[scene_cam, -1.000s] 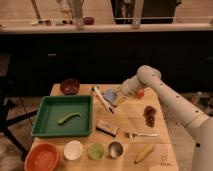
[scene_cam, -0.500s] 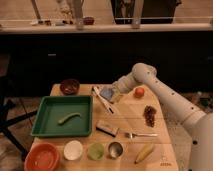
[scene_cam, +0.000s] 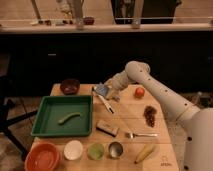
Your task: Place sponge in purple bowl
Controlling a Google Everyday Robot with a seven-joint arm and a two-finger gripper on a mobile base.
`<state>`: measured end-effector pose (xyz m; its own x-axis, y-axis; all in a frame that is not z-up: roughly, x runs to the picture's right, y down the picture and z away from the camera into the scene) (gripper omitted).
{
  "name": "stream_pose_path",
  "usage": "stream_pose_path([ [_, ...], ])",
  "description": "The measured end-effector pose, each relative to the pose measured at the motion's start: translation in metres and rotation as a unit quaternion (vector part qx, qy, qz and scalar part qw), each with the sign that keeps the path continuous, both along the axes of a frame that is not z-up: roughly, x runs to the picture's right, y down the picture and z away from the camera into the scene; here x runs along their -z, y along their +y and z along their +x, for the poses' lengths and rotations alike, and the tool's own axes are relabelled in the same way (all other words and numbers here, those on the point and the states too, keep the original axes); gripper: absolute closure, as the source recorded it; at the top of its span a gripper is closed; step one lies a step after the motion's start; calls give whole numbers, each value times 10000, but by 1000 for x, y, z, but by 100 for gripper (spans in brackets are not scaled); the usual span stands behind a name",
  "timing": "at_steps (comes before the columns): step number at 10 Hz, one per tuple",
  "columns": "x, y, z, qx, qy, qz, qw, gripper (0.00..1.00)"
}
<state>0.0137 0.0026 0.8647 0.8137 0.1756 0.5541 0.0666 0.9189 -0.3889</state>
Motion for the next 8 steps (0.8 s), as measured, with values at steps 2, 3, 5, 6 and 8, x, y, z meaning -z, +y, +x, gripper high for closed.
stream_pose_path([
  [2, -2, -10, -12, 70, -45, 152, 9999, 100],
  [3, -2, -16, -23, 116, -97, 239, 9996, 100],
  [5, -2, -27, -38, 179, -200, 401, 9988, 100],
  [6, -3, -32, -45, 220, -236, 478, 9983, 100],
  [8, -5, -38, -70, 375, -354, 641, 9966, 100],
])
